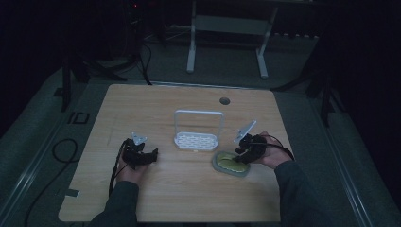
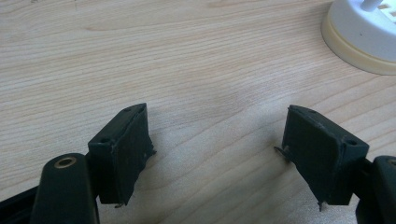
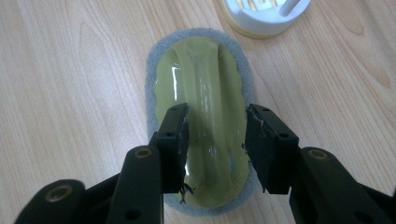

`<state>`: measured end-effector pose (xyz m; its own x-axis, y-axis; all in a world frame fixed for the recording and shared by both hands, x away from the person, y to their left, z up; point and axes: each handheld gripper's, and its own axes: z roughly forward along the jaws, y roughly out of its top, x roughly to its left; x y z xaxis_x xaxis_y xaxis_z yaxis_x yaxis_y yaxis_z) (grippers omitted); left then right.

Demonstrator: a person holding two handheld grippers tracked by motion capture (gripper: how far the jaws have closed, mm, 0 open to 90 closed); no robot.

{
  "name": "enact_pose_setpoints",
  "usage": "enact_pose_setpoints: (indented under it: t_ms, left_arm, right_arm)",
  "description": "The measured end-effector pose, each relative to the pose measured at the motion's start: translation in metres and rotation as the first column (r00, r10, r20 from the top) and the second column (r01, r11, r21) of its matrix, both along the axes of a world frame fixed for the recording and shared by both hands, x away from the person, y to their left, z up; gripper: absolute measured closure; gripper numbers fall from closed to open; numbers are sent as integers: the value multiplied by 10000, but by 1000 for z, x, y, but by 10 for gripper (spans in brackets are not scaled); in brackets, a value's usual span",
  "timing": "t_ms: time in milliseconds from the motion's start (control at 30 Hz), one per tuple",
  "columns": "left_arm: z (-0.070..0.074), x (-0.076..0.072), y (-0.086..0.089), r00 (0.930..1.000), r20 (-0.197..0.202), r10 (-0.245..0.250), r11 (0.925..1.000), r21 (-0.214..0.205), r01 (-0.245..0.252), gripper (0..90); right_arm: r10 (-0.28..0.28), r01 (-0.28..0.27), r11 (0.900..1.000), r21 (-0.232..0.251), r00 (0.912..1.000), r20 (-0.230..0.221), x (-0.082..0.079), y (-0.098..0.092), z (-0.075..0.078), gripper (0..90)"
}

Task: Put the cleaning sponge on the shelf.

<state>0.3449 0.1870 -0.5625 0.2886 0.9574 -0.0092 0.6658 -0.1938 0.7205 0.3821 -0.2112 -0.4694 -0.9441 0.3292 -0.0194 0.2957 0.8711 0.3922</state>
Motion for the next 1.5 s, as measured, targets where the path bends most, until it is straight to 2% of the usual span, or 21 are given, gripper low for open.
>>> enact_pose_setpoints:
  t_ms: [567, 933, 1033, 1500]
  left_arm:
    - [0, 0, 0, 10000, 3, 3, 10000, -9, -3, 234]
    - [0, 0, 0, 10000, 2, -1, 10000, -10, 1, 234]
    - [0, 0, 0, 10000, -2, -3, 10000, -6, 3, 234]
    - [0, 0, 0, 10000, 2, -8, 10000, 4, 8, 234]
  right_arm:
    - [349, -399, 9969, -671, 9967, -739, 7, 13, -4, 599]
    - [504, -623, 9910, -1188, 9936, -1007, 10, 23, -11, 626]
    - [501, -626, 9908, -1201, 9932, -1048, 11, 24, -10, 633]
    - [776, -1018, 9728, -2079, 9896, -1215, 14, 33, -9, 664]
